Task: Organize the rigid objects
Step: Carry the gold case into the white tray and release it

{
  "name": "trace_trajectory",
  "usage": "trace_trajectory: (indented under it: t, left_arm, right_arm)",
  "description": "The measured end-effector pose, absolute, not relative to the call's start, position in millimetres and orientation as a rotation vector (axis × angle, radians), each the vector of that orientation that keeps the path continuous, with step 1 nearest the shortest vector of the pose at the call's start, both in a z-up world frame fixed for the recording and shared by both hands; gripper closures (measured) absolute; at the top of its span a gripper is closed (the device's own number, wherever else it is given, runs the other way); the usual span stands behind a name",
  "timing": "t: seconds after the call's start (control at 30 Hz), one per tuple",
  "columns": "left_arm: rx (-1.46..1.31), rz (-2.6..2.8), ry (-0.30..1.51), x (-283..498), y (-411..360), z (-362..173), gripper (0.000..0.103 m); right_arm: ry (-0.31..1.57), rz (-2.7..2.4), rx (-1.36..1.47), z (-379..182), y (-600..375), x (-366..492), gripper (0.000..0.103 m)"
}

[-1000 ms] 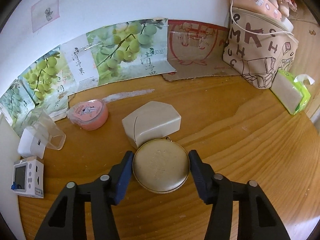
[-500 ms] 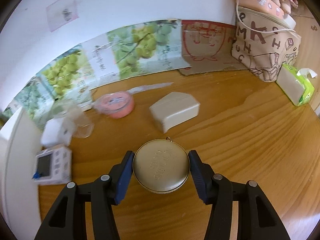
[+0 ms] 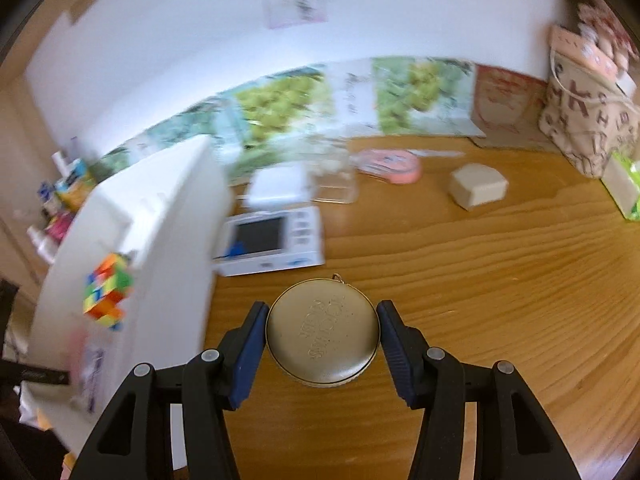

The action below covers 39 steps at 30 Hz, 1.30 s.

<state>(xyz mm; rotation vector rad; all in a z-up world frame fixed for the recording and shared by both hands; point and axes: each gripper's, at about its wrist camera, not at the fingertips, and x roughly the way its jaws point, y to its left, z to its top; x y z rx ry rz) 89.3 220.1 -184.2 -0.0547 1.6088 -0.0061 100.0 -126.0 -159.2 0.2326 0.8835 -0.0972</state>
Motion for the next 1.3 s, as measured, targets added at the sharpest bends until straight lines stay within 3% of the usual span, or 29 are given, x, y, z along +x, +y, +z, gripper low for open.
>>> trace_trajectory:
  t: [0.43,0.93,1.17,1.3]
  left_arm:
    - [-0.053,-0.032,1.603,92,222,-184,0.080]
    - [-0.059,-0.026,1.610,93,227,-188,0.080]
    - [-0.083,-0.020,1.603,92,228,-187,0.080]
    - [-0.080,-0.020,1.602,91,228,-186,0.079]
  right_arm:
    - [0.690,0.108,0.127,-91,-68,80,0.047]
    - [0.699,0.428,-0.043,-89,11,78,0.047]
    - [0.717,0.447,-0.087,-88,20,78,0.035]
    - [0.719,0.409,-0.121,-86,13,81,0.034]
